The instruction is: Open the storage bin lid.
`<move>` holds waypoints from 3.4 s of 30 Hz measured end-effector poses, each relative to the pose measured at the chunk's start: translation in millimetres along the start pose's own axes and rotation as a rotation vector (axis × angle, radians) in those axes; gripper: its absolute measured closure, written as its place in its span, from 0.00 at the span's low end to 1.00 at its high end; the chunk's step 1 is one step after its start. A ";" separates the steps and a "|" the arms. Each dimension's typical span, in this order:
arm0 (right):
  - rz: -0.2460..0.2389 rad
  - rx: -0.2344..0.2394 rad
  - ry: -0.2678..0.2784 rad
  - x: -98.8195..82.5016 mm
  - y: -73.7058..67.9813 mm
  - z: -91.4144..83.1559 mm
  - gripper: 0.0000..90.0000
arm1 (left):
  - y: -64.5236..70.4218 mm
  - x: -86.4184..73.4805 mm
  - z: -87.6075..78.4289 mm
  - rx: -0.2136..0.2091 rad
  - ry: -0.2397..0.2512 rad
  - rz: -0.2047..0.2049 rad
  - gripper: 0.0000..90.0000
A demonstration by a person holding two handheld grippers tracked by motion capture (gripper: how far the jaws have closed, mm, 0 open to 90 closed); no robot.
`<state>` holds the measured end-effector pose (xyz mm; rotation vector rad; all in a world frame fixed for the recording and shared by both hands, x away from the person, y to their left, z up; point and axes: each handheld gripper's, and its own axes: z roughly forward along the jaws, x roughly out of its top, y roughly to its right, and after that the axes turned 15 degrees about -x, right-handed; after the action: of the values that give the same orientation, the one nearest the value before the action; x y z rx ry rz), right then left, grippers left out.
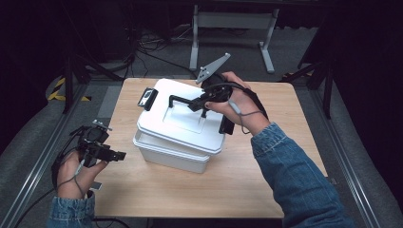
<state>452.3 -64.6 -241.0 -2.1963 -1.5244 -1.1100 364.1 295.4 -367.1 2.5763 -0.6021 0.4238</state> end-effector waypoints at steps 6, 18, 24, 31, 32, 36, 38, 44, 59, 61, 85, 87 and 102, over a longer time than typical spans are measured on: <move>0.031 -0.034 -0.009 -15.0 12.2 -17.9 0.94 | 0.8 1.2 1.2 -0.005 -0.004 -0.005 0.33; 0.086 -0.104 -0.032 -51.6 37.7 -51.9 0.94 | 1.3 1.9 2.8 -0.011 -0.014 0.001 0.34; 0.103 -0.144 -0.067 -75.1 50.5 -66.6 0.94 | 0.4 1.8 3.4 -0.006 -0.013 0.002 0.34; 0.139 -0.172 -0.093 -96.4 62.9 -79.1 0.94 | 1.9 2.6 4.6 -0.008 -0.019 0.000 0.34; 0.148 -0.183 -0.099 -101.3 66.7 -82.0 0.94 | 1.7 2.4 4.9 -0.007 -0.018 0.000 0.34; 0.169 -0.198 -0.109 -110.5 73.7 -86.5 0.94 | 1.6 2.2 4.9 -0.007 -0.018 0.000 0.34; 0.185 -0.207 -0.117 -116.5 77.7 -88.5 0.94 | 1.5 2.2 5.0 -0.007 -0.018 0.000 0.34; 0.239 -0.222 -0.134 -137.8 93.5 -90.6 0.94 | 1.4 2.3 5.8 -0.007 -0.022 0.000 0.34; 0.293 -0.262 -0.191 -179.7 117.5 -78.1 0.94 | 0.3 2.0 6.6 -0.006 -0.026 -0.003 0.34; 0.297 -0.262 -0.198 -186.2 119.3 -74.0 0.94 | -0.1 2.2 6.8 -0.005 -0.031 0.003 0.34; 0.360 -0.253 -0.255 -242.0 124.1 -31.9 0.94 | 0.9 2.9 10.4 -0.004 -0.038 -0.001 0.34; 0.366 -0.249 -0.256 -245.3 123.5 -28.6 0.94 | 1.0 2.9 10.4 -0.004 -0.038 0.000 0.34; 0.395 -0.242 -0.252 -261.1 121.8 -16.1 0.94 | 0.9 3.2 10.5 -0.004 -0.042 0.001 0.34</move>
<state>509.6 -306.7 -387.4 -2.7337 -1.0048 -0.9567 368.3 288.4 -374.4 2.5869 -0.6180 0.3693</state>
